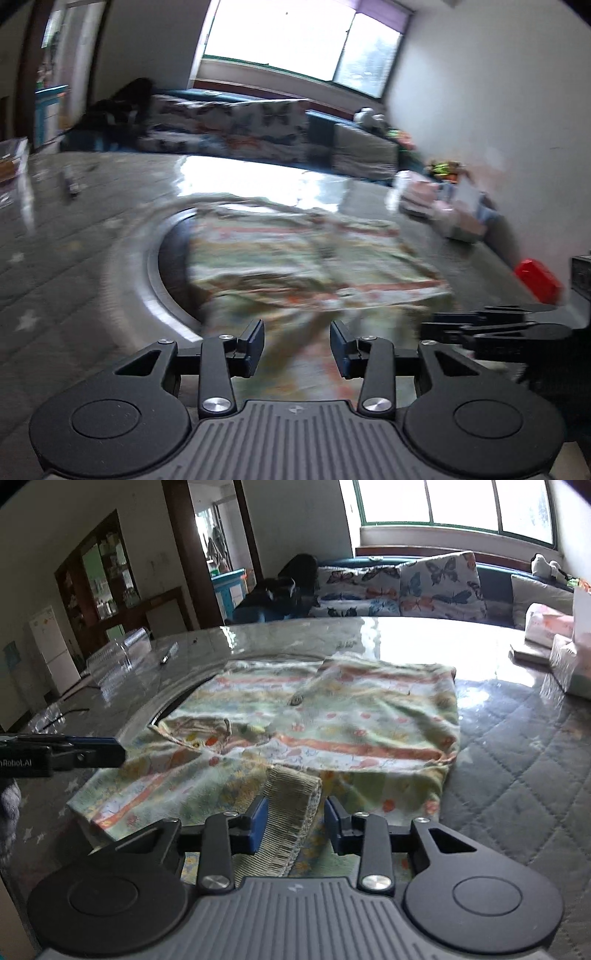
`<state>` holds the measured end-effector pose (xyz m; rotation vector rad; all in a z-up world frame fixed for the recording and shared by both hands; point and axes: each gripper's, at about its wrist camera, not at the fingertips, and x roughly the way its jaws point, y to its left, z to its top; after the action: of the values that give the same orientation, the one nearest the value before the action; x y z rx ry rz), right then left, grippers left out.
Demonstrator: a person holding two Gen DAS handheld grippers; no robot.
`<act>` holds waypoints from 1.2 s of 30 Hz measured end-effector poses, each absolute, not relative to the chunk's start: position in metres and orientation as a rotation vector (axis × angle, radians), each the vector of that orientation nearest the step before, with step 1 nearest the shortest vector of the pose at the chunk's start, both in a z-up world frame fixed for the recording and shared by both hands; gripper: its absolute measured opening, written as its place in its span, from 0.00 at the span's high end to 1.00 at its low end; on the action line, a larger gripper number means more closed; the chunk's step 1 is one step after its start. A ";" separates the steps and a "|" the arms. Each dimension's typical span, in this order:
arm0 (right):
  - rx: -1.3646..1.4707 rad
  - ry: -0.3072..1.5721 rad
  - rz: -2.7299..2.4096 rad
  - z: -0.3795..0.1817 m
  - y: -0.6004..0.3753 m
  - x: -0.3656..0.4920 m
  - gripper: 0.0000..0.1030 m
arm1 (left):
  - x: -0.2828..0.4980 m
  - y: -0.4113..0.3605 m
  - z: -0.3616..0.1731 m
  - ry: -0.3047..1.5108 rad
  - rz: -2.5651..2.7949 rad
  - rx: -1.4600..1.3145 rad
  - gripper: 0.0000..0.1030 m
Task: Fold clothes
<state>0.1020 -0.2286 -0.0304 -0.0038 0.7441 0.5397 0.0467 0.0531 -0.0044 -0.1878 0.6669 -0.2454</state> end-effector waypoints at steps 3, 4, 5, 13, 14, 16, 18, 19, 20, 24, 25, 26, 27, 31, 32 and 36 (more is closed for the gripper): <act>-0.011 0.746 0.535 -0.031 -0.227 0.101 0.85 | 0.047 0.063 -0.010 0.680 -0.218 -0.187 0.59; -0.013 0.745 0.530 -0.031 -0.228 0.101 0.89 | 0.048 0.065 -0.012 0.685 -0.218 -0.188 0.59; -0.015 0.745 0.525 -0.031 -0.228 0.101 0.91 | 0.048 0.066 -0.013 0.690 -0.218 -0.189 0.59; -0.048 0.654 0.494 -0.008 -0.229 0.094 0.95 | 0.049 0.074 -0.016 0.710 -0.190 -0.183 0.61; -0.054 0.642 0.484 -0.005 -0.229 0.093 0.95 | 0.049 0.075 -0.015 0.709 -0.187 -0.183 0.61; -0.061 0.646 0.461 -0.005 -0.230 0.095 0.95 | 0.048 0.077 -0.010 0.693 -0.184 -0.184 0.61; -0.055 0.664 0.450 -0.011 -0.230 0.099 0.95 | 0.050 0.076 -0.004 0.673 -0.191 -0.189 0.61; -0.052 0.675 0.446 -0.015 -0.231 0.101 0.95 | 0.052 0.074 -0.003 0.670 -0.199 -0.188 0.61; -0.055 0.686 0.446 -0.019 -0.230 0.103 0.95 | 0.055 0.071 -0.002 0.669 -0.208 -0.185 0.62; -0.062 0.676 0.438 -0.019 -0.231 0.102 0.92 | 0.068 0.061 -0.003 0.673 -0.242 -0.165 0.73; -0.069 0.663 0.437 -0.016 -0.231 0.101 0.91 | 0.072 0.059 -0.004 0.676 -0.246 -0.162 0.74; -0.074 0.648 0.439 -0.013 -0.230 0.099 0.90 | 0.077 0.058 -0.006 0.680 -0.245 -0.162 0.74; -0.075 0.637 0.448 -0.010 -0.230 0.099 0.90 | 0.081 0.058 -0.008 0.685 -0.243 -0.162 0.74; -0.083 0.640 0.494 -0.010 -0.225 0.101 0.90 | 0.095 0.059 -0.021 0.716 -0.225 -0.157 0.75; -0.087 0.646 0.510 -0.013 -0.223 0.102 0.90 | 0.097 0.059 -0.023 0.721 -0.223 -0.153 0.75; -0.121 0.692 0.529 -0.023 -0.215 0.109 0.88 | 0.098 0.058 -0.026 0.724 -0.218 -0.137 0.76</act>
<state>0.1095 -0.2155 -0.0233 -0.1209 0.6919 0.5290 0.0978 0.0581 -0.0264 -0.1368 0.7237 -0.2178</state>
